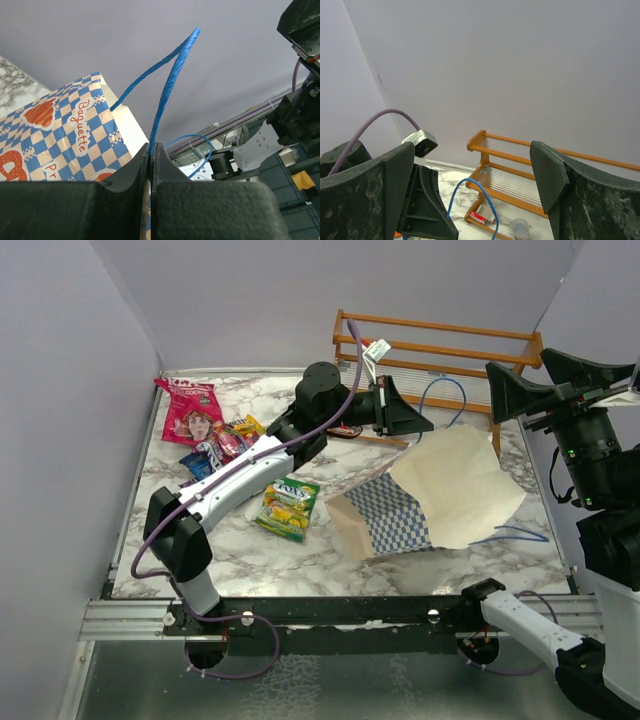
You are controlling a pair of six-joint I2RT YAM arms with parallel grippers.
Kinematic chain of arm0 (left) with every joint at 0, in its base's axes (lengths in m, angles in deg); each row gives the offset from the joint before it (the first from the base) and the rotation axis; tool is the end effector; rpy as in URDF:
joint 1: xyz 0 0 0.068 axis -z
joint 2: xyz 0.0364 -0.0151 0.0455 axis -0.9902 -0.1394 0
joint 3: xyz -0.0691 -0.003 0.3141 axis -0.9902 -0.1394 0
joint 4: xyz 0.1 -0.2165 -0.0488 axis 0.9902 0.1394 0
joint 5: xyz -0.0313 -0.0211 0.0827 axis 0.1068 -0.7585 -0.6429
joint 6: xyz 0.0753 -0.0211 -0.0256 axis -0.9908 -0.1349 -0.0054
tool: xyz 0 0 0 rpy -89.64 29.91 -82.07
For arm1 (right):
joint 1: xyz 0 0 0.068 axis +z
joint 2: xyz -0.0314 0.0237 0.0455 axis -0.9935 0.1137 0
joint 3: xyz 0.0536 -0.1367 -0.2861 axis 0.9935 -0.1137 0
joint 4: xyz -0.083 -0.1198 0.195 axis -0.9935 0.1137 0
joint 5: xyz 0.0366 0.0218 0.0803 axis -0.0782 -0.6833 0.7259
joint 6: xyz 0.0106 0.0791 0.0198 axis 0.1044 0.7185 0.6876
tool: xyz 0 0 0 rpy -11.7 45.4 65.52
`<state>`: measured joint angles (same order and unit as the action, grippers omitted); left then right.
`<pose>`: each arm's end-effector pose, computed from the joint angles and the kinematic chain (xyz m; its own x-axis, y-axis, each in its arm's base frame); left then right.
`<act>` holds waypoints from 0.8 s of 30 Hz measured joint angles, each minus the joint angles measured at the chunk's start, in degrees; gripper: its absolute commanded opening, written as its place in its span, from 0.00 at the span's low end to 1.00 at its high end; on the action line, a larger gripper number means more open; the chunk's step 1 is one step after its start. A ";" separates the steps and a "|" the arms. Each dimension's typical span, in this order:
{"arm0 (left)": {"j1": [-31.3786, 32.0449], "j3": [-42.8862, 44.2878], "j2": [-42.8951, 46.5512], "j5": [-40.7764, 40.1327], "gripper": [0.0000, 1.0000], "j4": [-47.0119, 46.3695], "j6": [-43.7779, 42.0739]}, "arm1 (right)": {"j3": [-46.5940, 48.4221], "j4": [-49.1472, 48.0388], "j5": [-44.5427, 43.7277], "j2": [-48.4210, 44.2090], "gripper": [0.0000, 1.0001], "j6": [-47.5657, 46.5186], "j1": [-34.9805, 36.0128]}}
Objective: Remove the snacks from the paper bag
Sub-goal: Adjust the paper bag at the center of the board.
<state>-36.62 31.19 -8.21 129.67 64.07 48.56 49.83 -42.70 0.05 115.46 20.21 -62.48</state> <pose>0.2585 -0.3276 0.4895 -0.7902 -0.1298 -0.5990 0.6085 -0.0499 -0.7919 0.0736 0.0267 0.6021 0.2788 0.2506 -0.9271 -0.3805 0.9152 0.1329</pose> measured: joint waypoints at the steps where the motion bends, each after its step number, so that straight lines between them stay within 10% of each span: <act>1: -0.13 -0.79 -0.09 0.28 0.00 -1.44 1.16 | -0.02 -0.04 0.00 0.04 0.99 0.00 0.00; 13: -4.13 -5.07 -4.07 2.12 0.01 0.35 -0.52 | -1.22 0.61 0.00 2.27 0.99 -0.07 0.00; 24: -9.62 -6.69 -2.54 -1.90 0.78 16.87 -14.49 | -4.20 0.22 -1.01 1.40 0.99 -0.50 0.00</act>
<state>-46.24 24.50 -10.74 127.77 80.94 34.07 45.63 -42.49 -0.96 116.85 19.71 -62.48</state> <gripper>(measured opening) 0.622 0.994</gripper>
